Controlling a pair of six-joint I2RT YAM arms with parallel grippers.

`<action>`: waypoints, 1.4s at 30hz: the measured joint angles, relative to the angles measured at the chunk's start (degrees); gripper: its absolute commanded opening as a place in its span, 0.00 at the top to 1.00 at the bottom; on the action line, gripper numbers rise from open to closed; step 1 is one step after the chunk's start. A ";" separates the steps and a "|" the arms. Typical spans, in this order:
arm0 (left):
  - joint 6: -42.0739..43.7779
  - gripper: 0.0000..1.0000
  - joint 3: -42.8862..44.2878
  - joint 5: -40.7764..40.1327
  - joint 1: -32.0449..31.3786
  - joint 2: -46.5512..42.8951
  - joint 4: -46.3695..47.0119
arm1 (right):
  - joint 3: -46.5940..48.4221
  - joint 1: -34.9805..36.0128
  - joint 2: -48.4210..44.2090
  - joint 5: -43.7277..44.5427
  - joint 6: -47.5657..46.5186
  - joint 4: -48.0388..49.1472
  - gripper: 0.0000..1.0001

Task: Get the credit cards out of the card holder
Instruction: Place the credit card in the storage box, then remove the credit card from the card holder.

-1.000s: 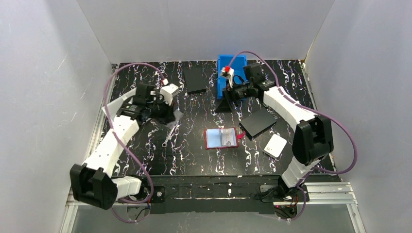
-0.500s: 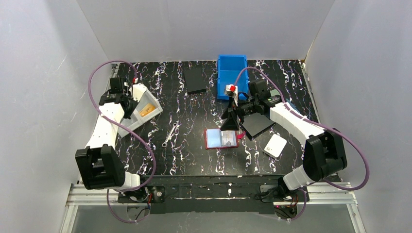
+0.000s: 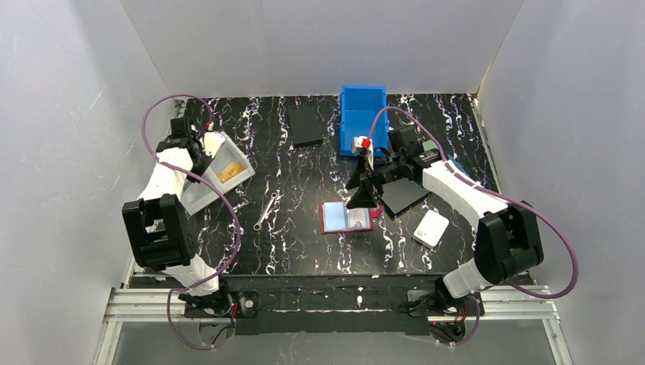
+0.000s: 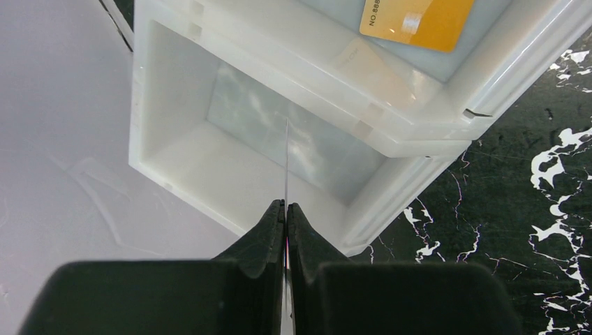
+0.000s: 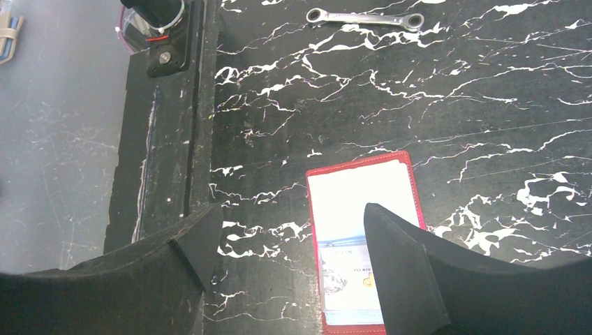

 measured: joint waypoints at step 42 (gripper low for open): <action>-19.67 0.31 3.15 6.82 3.69 -7.34 4.00 | 0.00 -0.79 -1.29 -1.09 -8.70 -5.66 0.16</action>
